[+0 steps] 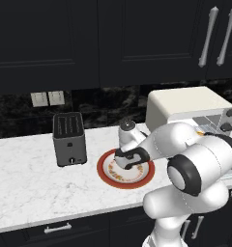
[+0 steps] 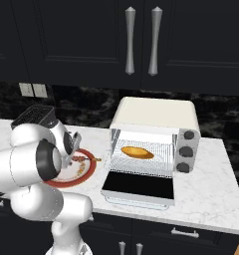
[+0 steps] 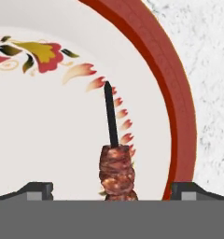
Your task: Pick up the kebab skewer and baguette bread, and place them inside the toaster oven. Close the toaster oven door and start by setting the timer.
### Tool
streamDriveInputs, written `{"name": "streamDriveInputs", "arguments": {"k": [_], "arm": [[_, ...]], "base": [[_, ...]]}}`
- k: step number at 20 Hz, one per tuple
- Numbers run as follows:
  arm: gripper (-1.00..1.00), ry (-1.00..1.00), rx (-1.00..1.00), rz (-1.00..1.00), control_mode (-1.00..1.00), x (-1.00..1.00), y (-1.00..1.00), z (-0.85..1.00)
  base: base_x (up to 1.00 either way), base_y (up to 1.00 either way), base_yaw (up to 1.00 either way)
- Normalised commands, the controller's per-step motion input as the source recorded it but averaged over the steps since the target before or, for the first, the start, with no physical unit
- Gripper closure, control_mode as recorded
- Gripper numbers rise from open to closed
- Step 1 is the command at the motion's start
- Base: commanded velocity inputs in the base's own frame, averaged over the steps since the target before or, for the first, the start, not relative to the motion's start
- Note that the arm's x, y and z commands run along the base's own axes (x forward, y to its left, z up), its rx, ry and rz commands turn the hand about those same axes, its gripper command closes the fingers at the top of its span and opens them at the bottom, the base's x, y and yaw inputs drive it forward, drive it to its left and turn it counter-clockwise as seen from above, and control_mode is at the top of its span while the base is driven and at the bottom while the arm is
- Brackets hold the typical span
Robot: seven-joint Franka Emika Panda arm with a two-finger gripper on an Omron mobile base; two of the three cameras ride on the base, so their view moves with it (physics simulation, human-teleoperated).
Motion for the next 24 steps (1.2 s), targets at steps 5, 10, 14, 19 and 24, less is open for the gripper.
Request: {"name": "streamDriveInputs", "arguments": {"k": [5, 10, 14, 19, 24], "arm": [[-1.0, 0.0, 0.0, 0.0, -1.0, 0.02, 0.0, -0.14], [-1.0, 0.0, 0.0, 0.0, -1.0, 0.19, 0.0, 0.0], [-1.0, 0.0, 0.0, 0.0, -1.0, 0.26, 0.0, 0.0], [-1.0, 0.0, 0.0, 0.0, -1.0, 0.15, 0.0, -0.12], [-1.0, 0.0, 0.0, 0.0, -1.0, 0.06, 0.0, -0.22]], "base": [[0.0, 0.0, 0.0], [0.0, 0.0, 0.0], [0.0, 0.0, 0.0], [0.0, 0.0, 0.0], [0.0, 0.0, 0.0]]}}
